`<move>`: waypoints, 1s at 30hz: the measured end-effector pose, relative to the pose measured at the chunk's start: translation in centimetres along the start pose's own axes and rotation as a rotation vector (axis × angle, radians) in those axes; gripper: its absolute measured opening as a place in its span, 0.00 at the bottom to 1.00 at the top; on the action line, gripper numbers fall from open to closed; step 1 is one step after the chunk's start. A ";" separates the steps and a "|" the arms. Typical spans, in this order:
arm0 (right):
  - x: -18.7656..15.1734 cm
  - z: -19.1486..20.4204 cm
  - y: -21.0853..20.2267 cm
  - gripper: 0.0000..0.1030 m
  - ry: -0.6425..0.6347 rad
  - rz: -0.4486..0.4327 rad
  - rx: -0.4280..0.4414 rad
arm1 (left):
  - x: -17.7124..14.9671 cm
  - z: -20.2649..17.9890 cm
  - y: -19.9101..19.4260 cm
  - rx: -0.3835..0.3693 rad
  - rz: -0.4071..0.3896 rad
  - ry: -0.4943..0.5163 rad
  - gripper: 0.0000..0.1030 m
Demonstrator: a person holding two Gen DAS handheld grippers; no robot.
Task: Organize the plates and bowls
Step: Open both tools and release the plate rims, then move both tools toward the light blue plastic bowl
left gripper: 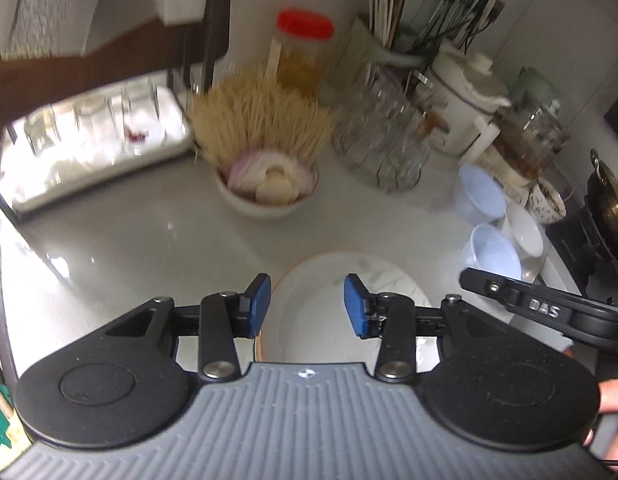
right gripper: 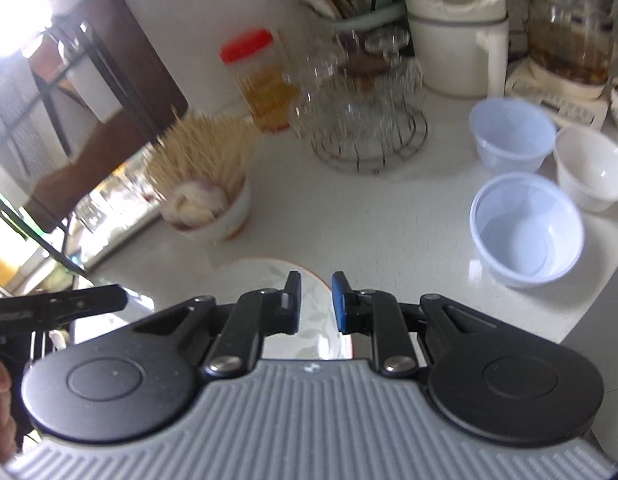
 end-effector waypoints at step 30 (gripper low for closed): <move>4.8 -13.3 -6.3 0.20 -0.053 -0.136 0.032 | 1.5 -16.8 2.3 0.067 -0.055 -0.019 0.45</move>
Point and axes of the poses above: each gripper's, at about its wrist camera, not at the fingertips, and y roughly the way its jaws point, z to its left, x to its top, the point moved 2 cm from there along y, roughly the way its jaws point, and after that the axes turned 3 degrees about -y, right-handed, at the moved point
